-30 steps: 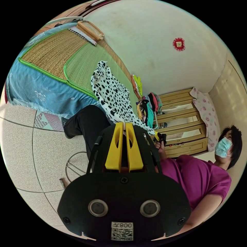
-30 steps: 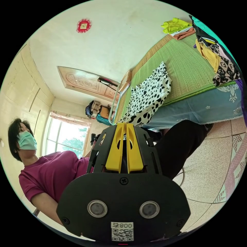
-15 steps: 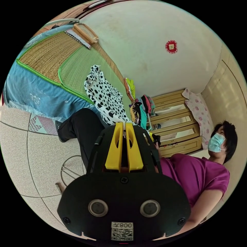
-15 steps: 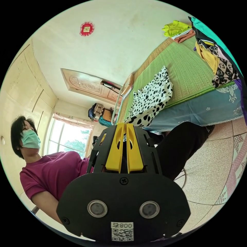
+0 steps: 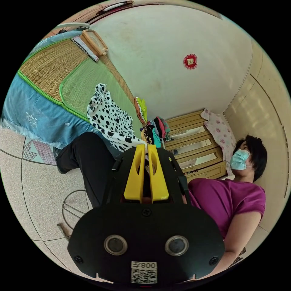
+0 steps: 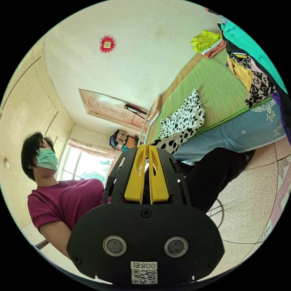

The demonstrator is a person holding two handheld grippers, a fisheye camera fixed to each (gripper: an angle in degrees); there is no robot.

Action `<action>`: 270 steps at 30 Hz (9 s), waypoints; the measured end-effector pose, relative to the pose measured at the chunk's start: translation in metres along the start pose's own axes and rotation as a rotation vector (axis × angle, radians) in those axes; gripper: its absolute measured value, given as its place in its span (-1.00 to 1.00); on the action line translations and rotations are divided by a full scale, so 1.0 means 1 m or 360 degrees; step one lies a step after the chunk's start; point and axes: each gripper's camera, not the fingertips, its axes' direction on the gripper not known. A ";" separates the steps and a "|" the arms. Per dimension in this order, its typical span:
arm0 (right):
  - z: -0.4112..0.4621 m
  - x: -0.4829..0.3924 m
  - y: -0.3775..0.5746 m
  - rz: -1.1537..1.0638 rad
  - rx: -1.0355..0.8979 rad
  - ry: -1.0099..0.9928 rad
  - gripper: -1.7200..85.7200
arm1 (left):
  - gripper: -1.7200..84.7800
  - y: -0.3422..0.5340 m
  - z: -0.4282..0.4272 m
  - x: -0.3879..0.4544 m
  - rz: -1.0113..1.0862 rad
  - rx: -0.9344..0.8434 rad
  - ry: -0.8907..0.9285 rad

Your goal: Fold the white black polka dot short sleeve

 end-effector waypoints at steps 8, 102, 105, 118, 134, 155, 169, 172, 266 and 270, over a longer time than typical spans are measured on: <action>0.012 0.003 -0.046 -0.0014 -0.0011 0.0016 -0.94 | -0.93 -0.071 0.023 0.001 0.0046 0.0020 -0.0009; 0.199 0.221 -0.450 0.0406 -0.0171 0.0214 -0.90 | -0.86 -0.653 0.282 -0.164 -0.0410 0.0076 -0.0433; 0.222 0.203 -0.436 0.0323 -0.0203 0.0274 -0.89 | -0.82 -0.649 0.282 -0.155 -0.0401 0.0144 -0.0502; 0.419 0.103 -0.370 -0.0306 -0.0567 0.1086 -0.83 | -0.82 -0.614 0.427 -0.055 0.0317 -0.0364 -0.1029; 0.556 0.106 -0.320 -0.0469 -0.0673 0.1497 -0.92 | -0.95 -0.579 0.514 -0.028 0.0489 -0.0508 -0.1429; 0.571 0.103 -0.307 -0.0480 -0.0571 0.1396 -0.92 | -0.95 -0.556 0.514 -0.006 0.0488 -0.0361 -0.1332; 0.596 0.119 -0.298 -0.0528 -0.0694 0.1560 -0.95 | -0.96 -0.544 0.502 -0.003 0.0491 -0.0336 -0.1297; 0.588 0.117 -0.298 -0.0531 -0.0657 0.1539 -0.96 | -0.96 -0.543 0.497 0.000 0.0503 -0.0315 -0.1283; 0.410 0.124 -0.148 -0.0102 -0.0770 0.1301 -0.96 | -0.96 -0.309 0.407 -0.017 0.0232 -0.0734 -0.1503; 0.407 0.120 -0.139 -0.0090 -0.0766 0.1294 -0.96 | -0.96 -0.303 0.418 -0.013 0.0230 -0.0740 -0.1536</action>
